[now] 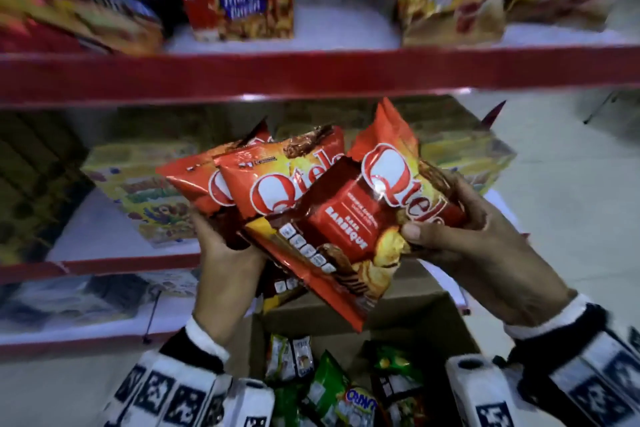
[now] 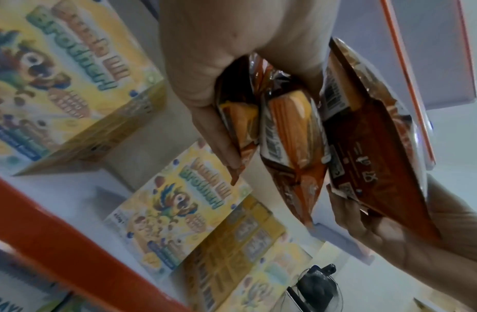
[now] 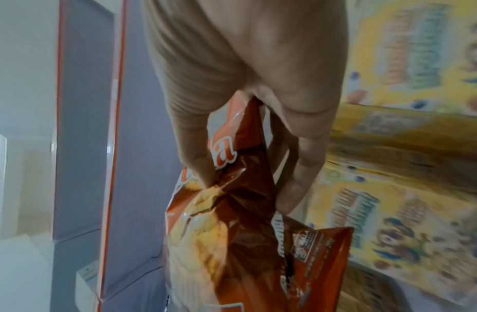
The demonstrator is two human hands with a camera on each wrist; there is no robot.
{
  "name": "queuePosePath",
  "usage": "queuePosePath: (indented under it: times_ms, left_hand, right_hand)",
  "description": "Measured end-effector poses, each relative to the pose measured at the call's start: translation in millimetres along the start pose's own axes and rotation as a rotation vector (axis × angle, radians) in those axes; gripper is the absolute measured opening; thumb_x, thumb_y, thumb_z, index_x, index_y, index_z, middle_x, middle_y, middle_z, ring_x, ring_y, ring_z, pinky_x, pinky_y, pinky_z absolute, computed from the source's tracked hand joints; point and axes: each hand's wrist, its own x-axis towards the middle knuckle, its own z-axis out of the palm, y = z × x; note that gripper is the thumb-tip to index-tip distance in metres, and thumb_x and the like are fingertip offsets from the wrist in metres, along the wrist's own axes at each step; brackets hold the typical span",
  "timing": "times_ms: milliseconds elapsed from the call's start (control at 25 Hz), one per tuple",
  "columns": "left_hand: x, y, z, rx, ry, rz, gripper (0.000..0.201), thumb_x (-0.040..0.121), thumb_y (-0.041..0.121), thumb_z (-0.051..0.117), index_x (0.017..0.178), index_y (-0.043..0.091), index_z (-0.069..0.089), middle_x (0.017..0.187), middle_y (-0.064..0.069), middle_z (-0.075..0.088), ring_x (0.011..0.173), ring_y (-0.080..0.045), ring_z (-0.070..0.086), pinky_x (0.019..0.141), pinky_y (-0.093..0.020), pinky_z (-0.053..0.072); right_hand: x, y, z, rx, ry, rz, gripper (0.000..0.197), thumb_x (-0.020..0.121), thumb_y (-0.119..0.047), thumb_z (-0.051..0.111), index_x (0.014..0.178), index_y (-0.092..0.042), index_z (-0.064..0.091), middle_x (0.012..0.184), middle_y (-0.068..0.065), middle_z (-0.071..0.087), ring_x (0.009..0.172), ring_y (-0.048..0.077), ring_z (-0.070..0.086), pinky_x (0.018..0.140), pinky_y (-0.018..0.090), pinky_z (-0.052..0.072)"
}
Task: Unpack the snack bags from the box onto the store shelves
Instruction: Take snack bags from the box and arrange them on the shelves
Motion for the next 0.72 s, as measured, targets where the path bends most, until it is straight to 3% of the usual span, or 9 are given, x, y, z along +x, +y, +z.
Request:
queuePosePath:
  times_ms: [80, 120, 200, 240, 400, 520, 560, 600, 720]
  left_hand:
    - [-3.3, 58.0, 5.6, -0.042, 0.006, -0.092, 0.081, 0.063, 0.032, 0.068, 0.135, 0.013, 0.034, 0.124, 0.002, 0.060, 0.109, -0.010, 0.062, 0.085, -0.020, 0.054]
    - [-6.4, 88.9, 9.3, -0.090, -0.005, -0.145, 0.084, 0.064, 0.038, 0.069, 0.134, 0.007, 0.036, 0.126, -0.012, 0.059, 0.115, -0.027, 0.059, 0.092, -0.035, 0.054]
    - [-10.8, 147.1, 14.7, -0.161, -0.036, -0.273, 0.096, 0.064, 0.055, 0.074, 0.134, -0.002, 0.039, 0.130, -0.040, 0.042, 0.114, -0.059, 0.042, 0.096, -0.068, 0.034]
    - [-13.0, 175.0, 18.0, -0.155, -0.030, -0.310, 0.095, 0.064, 0.056, 0.075, 0.135, 0.003, 0.041, 0.132, -0.039, 0.041, 0.114, -0.061, 0.040, 0.096, -0.072, 0.029]
    - [-11.8, 273.4, 23.6, -0.114, -0.024, -0.307, 0.087, 0.061, 0.040, 0.076, 0.139, 0.027, 0.040, 0.128, 0.005, 0.061, 0.116, -0.020, 0.059, 0.103, -0.049, 0.044]
    - [-4.8, 304.0, 26.4, -0.106, -0.038, -0.249, 0.084, 0.058, 0.039, 0.077, 0.132, 0.027, 0.039, 0.120, 0.009, 0.063, 0.106, -0.009, 0.063, 0.089, -0.033, 0.050]
    - [18.0, 374.0, 20.0, -0.088, -0.051, -0.205, 0.084, 0.055, 0.040, 0.076, 0.129, 0.030, 0.037, 0.115, 0.013, 0.063, 0.099, -0.001, 0.064, 0.081, -0.025, 0.050]
    - [13.7, 380.8, 18.1, -0.086, -0.073, -0.219, 0.085, 0.053, 0.041, 0.076, 0.126, 0.033, 0.035, 0.111, 0.016, 0.063, 0.093, 0.004, 0.064, 0.077, -0.021, 0.049]
    - [24.7, 400.9, 16.9, -0.122, -0.111, -0.149, 0.095, 0.046, 0.046, 0.078, 0.129, 0.033, 0.033, 0.118, 0.010, 0.061, 0.101, -0.009, 0.063, 0.090, -0.035, 0.049]
  right_hand:
    - [-13.4, -60.0, 17.3, -0.022, 0.042, -0.013, 0.076, 0.051, -0.006, 0.083, 0.122, -0.016, 0.055, 0.112, 0.013, 0.068, 0.098, 0.034, 0.067, 0.079, 0.053, 0.056]
    - [-20.8, -93.0, 25.6, -0.047, 0.052, -0.030, 0.078, 0.049, -0.009, 0.087, 0.120, -0.018, 0.057, 0.112, 0.013, 0.068, 0.098, 0.035, 0.067, 0.079, 0.055, 0.055]
    - [-33.8, -156.8, 42.1, -0.116, 0.052, -0.053, 0.080, 0.044, -0.016, 0.092, 0.117, -0.021, 0.060, 0.110, 0.013, 0.070, 0.096, 0.033, 0.069, 0.074, 0.051, 0.057]
    - [-39.9, -186.6, 50.0, -0.140, 0.058, -0.054, 0.080, 0.044, -0.015, 0.092, 0.117, -0.020, 0.060, 0.108, 0.014, 0.071, 0.094, 0.032, 0.070, 0.070, 0.045, 0.058]
    - [-62.4, -279.8, 83.8, -0.210, 0.046, -0.025, 0.073, 0.053, -0.011, 0.083, 0.121, -0.016, 0.055, 0.100, 0.019, 0.072, 0.086, 0.033, 0.071, 0.061, 0.036, 0.056]
    - [-63.0, -303.2, 95.0, -0.187, 0.052, -0.031, 0.068, 0.054, -0.012, 0.080, 0.119, -0.014, 0.058, 0.100, 0.016, 0.073, 0.083, 0.031, 0.071, 0.058, 0.031, 0.055]
    - [-66.2, -370.3, 126.5, -0.229, 0.059, -0.083, 0.066, 0.056, -0.013, 0.078, 0.119, -0.012, 0.058, 0.101, 0.014, 0.073, 0.086, 0.031, 0.071, 0.061, 0.031, 0.057]
    - [-70.2, -373.7, 134.5, -0.222, 0.063, -0.072, 0.063, 0.058, -0.014, 0.077, 0.118, -0.011, 0.059, 0.103, 0.013, 0.073, 0.088, 0.031, 0.071, 0.064, 0.032, 0.058]
    - [-69.7, -391.4, 144.3, -0.236, -0.010, -0.100, 0.053, 0.066, -0.015, 0.072, 0.117, -0.013, 0.061, 0.106, 0.010, 0.072, 0.089, 0.027, 0.071, 0.066, 0.033, 0.059]
